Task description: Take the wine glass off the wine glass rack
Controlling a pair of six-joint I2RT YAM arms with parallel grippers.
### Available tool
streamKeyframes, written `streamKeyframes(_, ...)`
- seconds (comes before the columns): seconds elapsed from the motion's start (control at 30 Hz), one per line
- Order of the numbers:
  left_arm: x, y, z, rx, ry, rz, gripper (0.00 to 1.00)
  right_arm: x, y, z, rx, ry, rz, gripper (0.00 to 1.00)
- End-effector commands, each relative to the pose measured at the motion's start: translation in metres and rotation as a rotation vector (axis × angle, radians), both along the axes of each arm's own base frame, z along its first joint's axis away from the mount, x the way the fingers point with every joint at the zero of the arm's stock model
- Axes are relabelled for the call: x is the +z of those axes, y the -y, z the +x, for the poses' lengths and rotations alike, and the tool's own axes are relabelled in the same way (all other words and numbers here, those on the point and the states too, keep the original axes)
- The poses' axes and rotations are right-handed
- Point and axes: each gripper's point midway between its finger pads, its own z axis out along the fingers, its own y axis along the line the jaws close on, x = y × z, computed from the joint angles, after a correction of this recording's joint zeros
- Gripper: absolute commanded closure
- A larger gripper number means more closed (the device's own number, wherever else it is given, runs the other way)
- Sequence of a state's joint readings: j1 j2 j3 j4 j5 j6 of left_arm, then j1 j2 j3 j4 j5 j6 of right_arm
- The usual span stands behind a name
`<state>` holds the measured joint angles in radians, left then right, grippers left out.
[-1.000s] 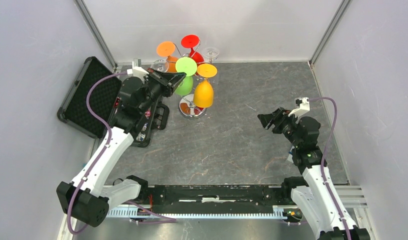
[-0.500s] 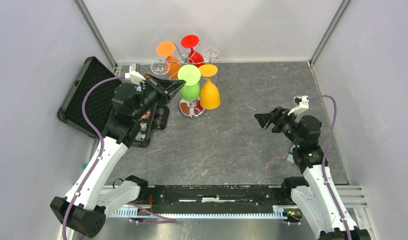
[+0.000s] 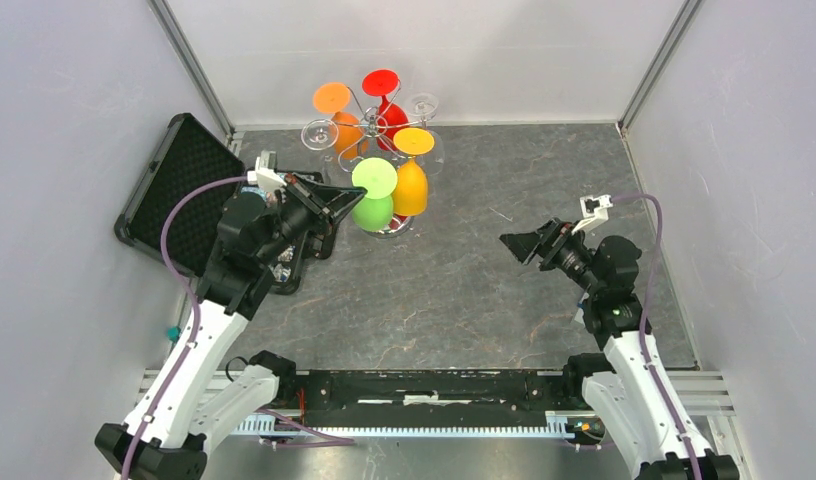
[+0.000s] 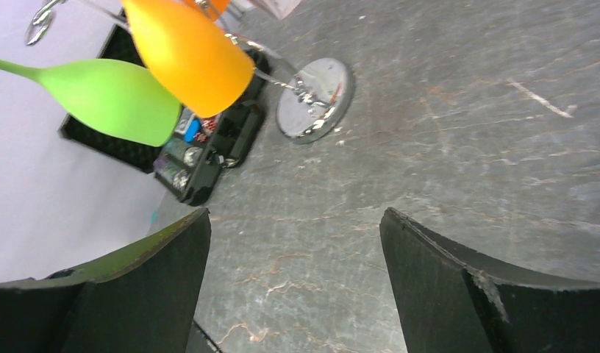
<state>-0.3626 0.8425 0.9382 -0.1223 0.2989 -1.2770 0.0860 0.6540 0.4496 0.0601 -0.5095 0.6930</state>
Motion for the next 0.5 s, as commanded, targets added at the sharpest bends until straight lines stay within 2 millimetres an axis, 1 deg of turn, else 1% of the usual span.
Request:
streamKeyframes(0.0,0.002,0.005,-0.022,-0.072,-0.018,-0.061,0.98,0.011,-0.024,-0.015,0.140,0.048,0.103,0.10)
streamKeyframes(0.17,0.003,0.008,-0.047,-0.155,-0.019,-0.079,0.98,0.018,-0.052,-0.036,0.248,0.090,0.229,0.05)
streamKeyframes(0.27,0.004,0.013,-0.063,-0.228,-0.011,-0.075,0.98,0.029,-0.069,-0.050,0.314,0.126,0.301,0.02)
streamKeyframes(0.33,0.007,0.017,-0.074,-0.288,-0.010,-0.083,0.98,0.041,-0.076,-0.058,0.338,0.168,0.359,0.02)
streamKeyframes(0.4,0.016,0.020,-0.084,-0.337,-0.005,-0.121,0.98,0.056,-0.081,-0.066,0.352,0.218,0.428,0.02)
streamKeyframes(0.47,0.024,0.021,-0.089,-0.350,-0.006,-0.178,0.98,0.075,-0.088,-0.077,0.386,0.274,0.493,0.02)
